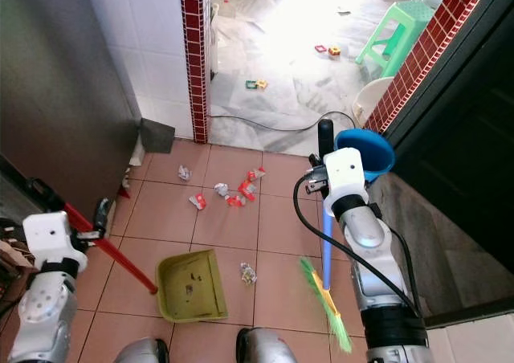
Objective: Sweep floor
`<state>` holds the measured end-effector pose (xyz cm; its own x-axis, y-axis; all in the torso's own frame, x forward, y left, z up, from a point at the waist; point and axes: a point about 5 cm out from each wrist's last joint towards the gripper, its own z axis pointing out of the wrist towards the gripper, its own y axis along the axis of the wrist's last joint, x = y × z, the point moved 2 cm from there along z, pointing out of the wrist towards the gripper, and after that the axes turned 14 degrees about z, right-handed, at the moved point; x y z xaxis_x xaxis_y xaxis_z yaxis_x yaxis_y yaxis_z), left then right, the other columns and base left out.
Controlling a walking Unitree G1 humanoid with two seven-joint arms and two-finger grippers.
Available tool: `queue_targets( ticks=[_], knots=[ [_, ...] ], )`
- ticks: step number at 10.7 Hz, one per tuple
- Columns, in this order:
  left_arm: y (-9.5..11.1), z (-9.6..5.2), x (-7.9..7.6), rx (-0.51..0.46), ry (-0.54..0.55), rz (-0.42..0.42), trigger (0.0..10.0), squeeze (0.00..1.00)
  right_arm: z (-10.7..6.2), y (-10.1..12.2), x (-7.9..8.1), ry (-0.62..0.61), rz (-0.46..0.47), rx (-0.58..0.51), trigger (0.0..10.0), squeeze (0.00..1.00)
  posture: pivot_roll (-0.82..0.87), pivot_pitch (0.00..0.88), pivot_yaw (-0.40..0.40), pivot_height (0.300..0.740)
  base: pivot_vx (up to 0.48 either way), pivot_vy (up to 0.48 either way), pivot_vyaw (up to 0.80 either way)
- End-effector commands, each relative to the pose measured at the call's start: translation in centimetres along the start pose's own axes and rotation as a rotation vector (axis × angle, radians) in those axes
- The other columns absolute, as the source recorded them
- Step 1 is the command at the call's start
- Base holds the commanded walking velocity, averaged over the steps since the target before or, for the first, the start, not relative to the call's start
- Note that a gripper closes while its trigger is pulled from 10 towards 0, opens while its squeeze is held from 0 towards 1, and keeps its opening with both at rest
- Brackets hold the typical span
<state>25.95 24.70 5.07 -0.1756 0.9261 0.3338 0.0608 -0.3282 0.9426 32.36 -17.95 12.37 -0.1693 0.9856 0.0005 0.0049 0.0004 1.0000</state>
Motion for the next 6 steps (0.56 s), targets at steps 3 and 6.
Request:
queue_targets(
  ticks=[3, 6],
  knots=[
    [-0.3, 0.5, 0.3, -0.01, -0.006, -0.006, 10.0, 0.0, 0.0, 1.0, -0.4, 0.004, -0.036, -0.035, 10.0, 0.0, -0.17, 0.078, -0.106, 0.74, 0.0, 0.0, 0.0],
    [0.3, 1.4, -0.1, -0.046, -0.027, -0.036, 10.0, 0.0, -0.1, 1.1, -0.4, 0.007, -0.04, -0.035, 10.0, 0.0, -0.17, 0.078, -0.11, 0.74, 0.0, 0.0, 0.0]
  ],
)
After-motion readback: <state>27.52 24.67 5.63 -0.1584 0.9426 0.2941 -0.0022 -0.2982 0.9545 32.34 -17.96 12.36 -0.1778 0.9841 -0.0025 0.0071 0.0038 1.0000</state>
